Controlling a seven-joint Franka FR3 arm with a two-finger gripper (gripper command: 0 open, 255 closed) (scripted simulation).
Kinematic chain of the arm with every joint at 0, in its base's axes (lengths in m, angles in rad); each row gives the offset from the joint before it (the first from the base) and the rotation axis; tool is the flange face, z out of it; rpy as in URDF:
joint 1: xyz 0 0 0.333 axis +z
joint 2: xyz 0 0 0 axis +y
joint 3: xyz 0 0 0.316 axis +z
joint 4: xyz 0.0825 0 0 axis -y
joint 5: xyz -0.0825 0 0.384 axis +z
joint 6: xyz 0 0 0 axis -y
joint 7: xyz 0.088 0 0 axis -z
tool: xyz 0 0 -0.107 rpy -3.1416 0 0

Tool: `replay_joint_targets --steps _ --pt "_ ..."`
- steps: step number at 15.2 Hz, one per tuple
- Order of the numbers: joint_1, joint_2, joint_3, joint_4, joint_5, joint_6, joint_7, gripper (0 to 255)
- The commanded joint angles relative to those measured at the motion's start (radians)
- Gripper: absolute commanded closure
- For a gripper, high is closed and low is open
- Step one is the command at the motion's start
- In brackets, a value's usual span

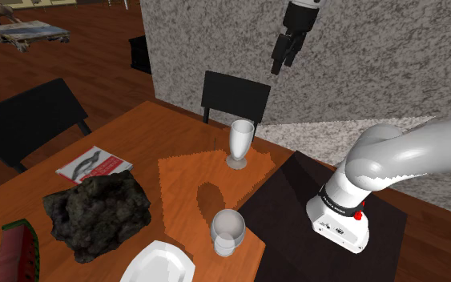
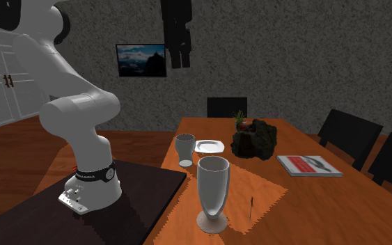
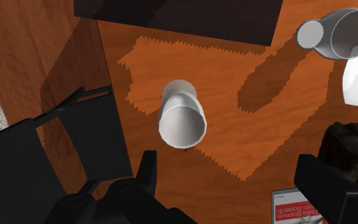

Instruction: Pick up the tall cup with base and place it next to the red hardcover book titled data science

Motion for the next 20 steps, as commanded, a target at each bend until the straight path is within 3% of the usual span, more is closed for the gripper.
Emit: replay_joint_targets --steps 1,10,20 --pt "0.0 0.0 0.0 0.0 0.0 0.0 0.0 0" --pt "-0.022 0.119 -0.005 -0.198 -0.016 0.287 -0.01 0" --pt "-0.052 0.385 -0.013 -0.302 -0.041 0.626 -0.011 0"
